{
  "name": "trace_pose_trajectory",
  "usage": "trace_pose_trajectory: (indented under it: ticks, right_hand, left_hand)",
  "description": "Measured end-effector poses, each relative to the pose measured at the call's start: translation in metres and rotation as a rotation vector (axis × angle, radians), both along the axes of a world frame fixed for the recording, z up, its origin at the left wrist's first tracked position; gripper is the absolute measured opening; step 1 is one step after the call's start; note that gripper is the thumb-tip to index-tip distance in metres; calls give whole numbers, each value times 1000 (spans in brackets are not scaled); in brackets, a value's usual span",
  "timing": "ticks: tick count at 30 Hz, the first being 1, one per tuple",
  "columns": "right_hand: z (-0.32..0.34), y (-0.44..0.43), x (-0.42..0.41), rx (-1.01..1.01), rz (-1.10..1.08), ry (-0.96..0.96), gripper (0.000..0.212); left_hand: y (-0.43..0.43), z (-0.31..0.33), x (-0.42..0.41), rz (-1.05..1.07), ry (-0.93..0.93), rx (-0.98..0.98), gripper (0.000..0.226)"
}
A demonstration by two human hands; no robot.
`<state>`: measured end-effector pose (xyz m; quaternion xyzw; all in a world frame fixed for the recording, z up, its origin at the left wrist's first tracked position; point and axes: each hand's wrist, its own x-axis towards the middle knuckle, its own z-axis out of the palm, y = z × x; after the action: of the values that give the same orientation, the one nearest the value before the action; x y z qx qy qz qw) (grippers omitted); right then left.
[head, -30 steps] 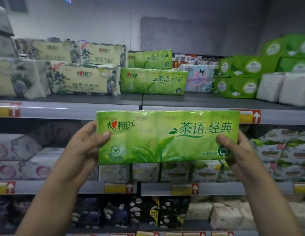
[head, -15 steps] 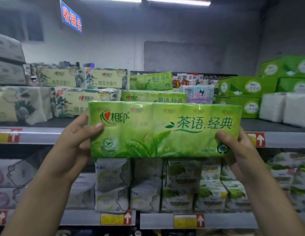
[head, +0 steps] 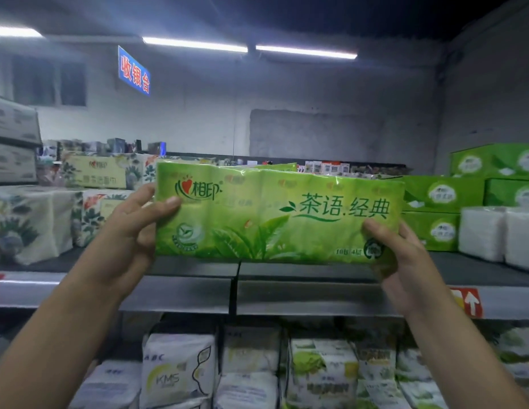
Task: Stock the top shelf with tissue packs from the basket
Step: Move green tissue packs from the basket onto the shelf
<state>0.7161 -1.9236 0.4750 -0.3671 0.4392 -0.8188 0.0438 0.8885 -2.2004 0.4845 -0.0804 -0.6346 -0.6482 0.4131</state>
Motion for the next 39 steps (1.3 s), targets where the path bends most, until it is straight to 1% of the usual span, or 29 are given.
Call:
trace_pose_trajectory:
  ticks: [1,2,3,4,6,8,9,10,13,16,18,19,21,22,24,26,27,29,31,32,33,36,39]
  right_hand:
    - [2,-3,-5,-6,17,2,51]
    - [5,-7,-9,-16,29,-16,41]
    - [8,-11,-14,-25,35,-31,31]
    - [10,-16,-19,-36,49,-53,25]
    - [13,-24,-27,-43,72,-68,22]
    - [16,-30,-34,-42,71,-73,20]
    - [19,-33,-37,-33,66,-76,21]
    - [22,-35,-41,-20,54,-74,21]
    - [34,-42,-51,20,8,-52,21]
    - [48,-48,-58,46,9,-18,24]
    - [57,-49,-61,80,19,12,28]
    - [61,-49,-62,93,21,26,29]
    - [67,-49,-66,110,14,42,32]
    - [68,-50,-69,114,13,39,34]
    - [66,-53,-75,128,11,18,40]
    - [63,-56,-81,138,21,-12,43]
    - [62,-56,-83,143,20,-19,39]
    - [60,-56,-90,177,-3,5,28]
    - [56,-56,-96,218,-53,16,22]
    - [54,-57,-100,242,-71,21,21]
    - [53,-59,-103,268,-82,27,21]
    - [49,-64,-111,332,-131,51,20]
    - [45,-69,-116,415,-222,119,27]
  left_hand:
    - [-1,3,-4,10,5,-2,99]
    - [-1,7,-8,13,14,-4,98]
    - [-2,10,-12,-2,31,-5,92]
    - [-2,15,-15,-26,38,-7,83]
    - [-3,23,-22,-39,47,-16,66]
    - [-5,29,-30,-50,47,-5,42]
    - [-8,31,-35,-49,46,-5,35]
    - [-10,34,-39,-43,40,-6,33]
    - [-23,40,-50,-26,40,-20,34]
    - [-37,44,-57,5,14,-57,56]
    - [-45,46,-61,21,9,-58,59]
    - [-48,48,-63,22,7,-66,65]
    - [-52,51,-66,27,-20,-106,75]
    - [-53,52,-67,22,-43,-134,76]
    - [-54,54,-70,37,-107,-187,76]
    - [-54,56,-74,106,-171,-253,76]
    - [-54,57,-75,150,-209,-313,69]
    - [-54,59,-79,243,-280,-425,47]
    - [-55,61,-83,285,-296,-462,25]
    - [-54,62,-84,301,-297,-478,21]
    - [-54,63,-86,319,-300,-494,21]
    - [-57,63,-90,339,-337,-470,44]
    - [-62,57,-93,359,-382,-453,53]
